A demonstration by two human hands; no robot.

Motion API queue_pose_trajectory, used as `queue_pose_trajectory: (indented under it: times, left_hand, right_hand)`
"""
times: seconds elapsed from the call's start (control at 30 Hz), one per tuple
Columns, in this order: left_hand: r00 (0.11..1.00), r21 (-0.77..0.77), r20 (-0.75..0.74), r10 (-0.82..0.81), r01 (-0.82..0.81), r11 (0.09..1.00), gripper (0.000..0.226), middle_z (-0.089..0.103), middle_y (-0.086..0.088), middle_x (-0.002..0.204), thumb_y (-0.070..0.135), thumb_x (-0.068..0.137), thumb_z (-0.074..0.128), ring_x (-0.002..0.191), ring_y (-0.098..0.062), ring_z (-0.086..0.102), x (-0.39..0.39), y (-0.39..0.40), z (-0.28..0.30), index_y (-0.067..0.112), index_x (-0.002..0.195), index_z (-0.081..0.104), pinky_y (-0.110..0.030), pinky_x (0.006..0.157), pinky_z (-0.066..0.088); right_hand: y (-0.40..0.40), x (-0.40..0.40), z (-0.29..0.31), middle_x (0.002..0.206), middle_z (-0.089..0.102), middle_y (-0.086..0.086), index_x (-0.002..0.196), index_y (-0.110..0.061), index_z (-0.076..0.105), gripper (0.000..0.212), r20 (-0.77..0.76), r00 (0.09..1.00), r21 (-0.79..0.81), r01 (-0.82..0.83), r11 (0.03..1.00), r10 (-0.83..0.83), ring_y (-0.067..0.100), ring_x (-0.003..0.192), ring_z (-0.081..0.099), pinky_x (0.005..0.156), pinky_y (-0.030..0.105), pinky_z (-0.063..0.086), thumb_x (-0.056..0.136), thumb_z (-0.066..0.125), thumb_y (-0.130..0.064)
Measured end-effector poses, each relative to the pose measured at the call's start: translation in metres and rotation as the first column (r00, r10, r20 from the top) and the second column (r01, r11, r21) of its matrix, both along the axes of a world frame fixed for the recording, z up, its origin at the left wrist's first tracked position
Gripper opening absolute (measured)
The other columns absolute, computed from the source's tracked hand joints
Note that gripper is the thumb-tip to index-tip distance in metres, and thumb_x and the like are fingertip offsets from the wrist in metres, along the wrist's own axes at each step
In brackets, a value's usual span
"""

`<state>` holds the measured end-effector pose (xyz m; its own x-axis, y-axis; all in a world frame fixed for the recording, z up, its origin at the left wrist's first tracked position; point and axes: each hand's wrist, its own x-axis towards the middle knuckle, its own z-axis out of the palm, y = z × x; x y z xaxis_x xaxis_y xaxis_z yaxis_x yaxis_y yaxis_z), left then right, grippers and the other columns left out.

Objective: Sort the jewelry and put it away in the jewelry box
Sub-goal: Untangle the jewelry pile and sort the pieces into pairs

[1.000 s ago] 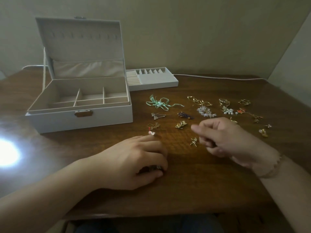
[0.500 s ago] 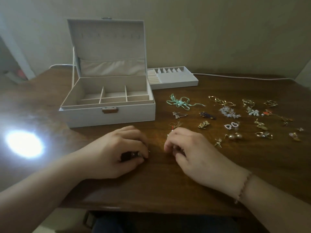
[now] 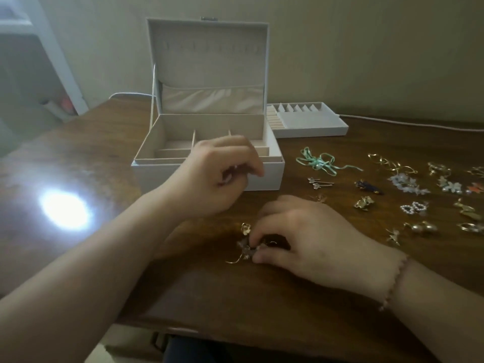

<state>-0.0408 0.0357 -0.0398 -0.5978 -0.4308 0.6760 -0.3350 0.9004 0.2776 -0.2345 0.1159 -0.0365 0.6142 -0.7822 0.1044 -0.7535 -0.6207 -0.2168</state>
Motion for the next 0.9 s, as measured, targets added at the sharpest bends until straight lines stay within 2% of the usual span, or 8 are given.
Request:
queue_pose_trajectory:
  times: [0.13, 0.27, 0.4, 0.47, 0.57, 0.73, 0.8, 0.9]
  left_hand:
    - [0.979, 0.222, 0.139, -0.148, 0.115, 0.968, 0.026, 0.063, 0.007, 0.09, 0.002, 0.08, 0.056, 0.078, -0.016, 0.062, 0.005, 0.008, -0.008, 0.015, 0.096, 0.072, -0.036, 0.064, 0.053]
    - [0.958, 0.35, 0.218, -0.187, 0.102, 0.931, 0.022, 0.061, 0.01, 0.086, 0.004, 0.078, 0.066, 0.077, -0.018, 0.062, 0.004, 0.008, -0.005, 0.019, 0.094, 0.07, -0.037, 0.064, 0.052]
    - [0.918, 0.441, 0.332, -0.216, 0.051, 0.896, 0.021, 0.059, 0.014, 0.091, 0.012, 0.084, 0.072, 0.079, -0.013, 0.063, 0.005, 0.008, -0.005, 0.027, 0.098, 0.068, -0.03, 0.066, 0.054]
    - [0.914, 0.463, 0.347, -0.213, 0.031, 0.886, 0.023, 0.059, 0.015, 0.091, 0.016, 0.085, 0.072, 0.079, -0.013, 0.063, 0.004, 0.008, -0.006, 0.032, 0.1, 0.065, -0.029, 0.065, 0.053]
    - [0.918, 0.508, 0.334, -0.213, 0.015, 0.861, 0.018, 0.062, 0.014, 0.089, 0.022, 0.086, 0.069, 0.078, -0.016, 0.064, 0.003, 0.009, -0.006, 0.033, 0.1, 0.068, -0.03, 0.064, 0.054]
    - [0.915, 0.542, 0.347, -0.207, -0.015, 0.84, 0.021, 0.064, 0.014, 0.086, 0.015, 0.084, 0.072, 0.075, -0.016, 0.064, 0.004, 0.01, -0.007, 0.032, 0.098, 0.07, -0.024, 0.061, 0.05]
    - [0.916, 0.564, 0.335, -0.219, -0.009, 0.826, 0.019, 0.064, 0.012, 0.085, 0.017, 0.083, 0.072, 0.073, -0.018, 0.063, 0.004, 0.01, -0.006, 0.027, 0.098, 0.072, -0.022, 0.06, 0.048]
    - [0.913, 0.587, 0.312, -0.263, 0.032, 0.809, 0.019, 0.063, 0.014, 0.085, 0.021, 0.086, 0.075, 0.073, -0.019, 0.062, 0.004, 0.011, -0.004, 0.036, 0.095, 0.068, -0.025, 0.06, 0.049]
  right_hand:
    - [-0.006, -0.007, -0.01, 0.105, 0.056, -0.02, 0.101, -0.041, 0.066, 0.032, 0.033, 0.999, -0.015, 0.015, 1.0, -0.015, 0.003, 0.097, 0.042, 0.075, 0.027, 0.046, 0.079, 0.05, -0.057]
    - [-0.007, -0.011, -0.01, 0.103, 0.058, -0.02, 0.099, -0.037, 0.066, 0.029, 0.079, 0.997, -0.028, -0.009, 1.0, 0.011, 0.004, 0.095, 0.043, 0.073, 0.026, 0.044, 0.08, 0.05, -0.053]
    - [-0.008, -0.021, -0.005, 0.092, 0.058, -0.021, 0.089, -0.036, 0.063, 0.008, 0.316, 0.949, 0.037, -0.016, 0.999, 0.004, 0.004, 0.09, 0.05, 0.074, 0.013, 0.04, 0.083, 0.068, -0.036]
    - [-0.009, -0.028, -0.002, 0.089, 0.06, -0.023, 0.086, -0.036, 0.063, 0.012, 0.417, 0.907, 0.145, -0.006, 0.989, -0.056, 0.001, 0.085, 0.056, 0.071, 0.009, 0.042, 0.082, 0.073, -0.029]
    - [-0.009, -0.03, -0.004, 0.086, 0.062, -0.023, 0.088, -0.033, 0.068, 0.011, 0.348, 0.933, 0.199, 0.018, 0.98, -0.088, -0.003, 0.084, 0.057, 0.07, 0.01, 0.043, 0.082, 0.074, -0.027]
    - [-0.002, -0.017, -0.01, 0.088, 0.066, -0.013, 0.095, -0.031, 0.07, 0.009, 0.135, 0.991, -0.041, -0.002, 0.999, 0.007, 0.009, 0.088, 0.052, 0.071, 0.038, 0.05, 0.087, 0.068, -0.03]
    - [-0.001, -0.015, -0.01, 0.089, 0.066, -0.016, 0.094, -0.033, 0.068, 0.007, 0.084, 0.996, -0.106, -0.02, 0.994, 0.029, 0.01, 0.088, 0.05, 0.065, 0.038, 0.05, 0.087, 0.066, -0.032]
    - [0.0, -0.014, -0.009, 0.095, 0.061, -0.02, 0.089, -0.035, 0.065, 0.004, 0.083, 0.996, -0.155, -0.013, 0.988, 0.026, 0.007, 0.088, 0.045, 0.062, 0.035, 0.049, 0.087, 0.062, -0.036]
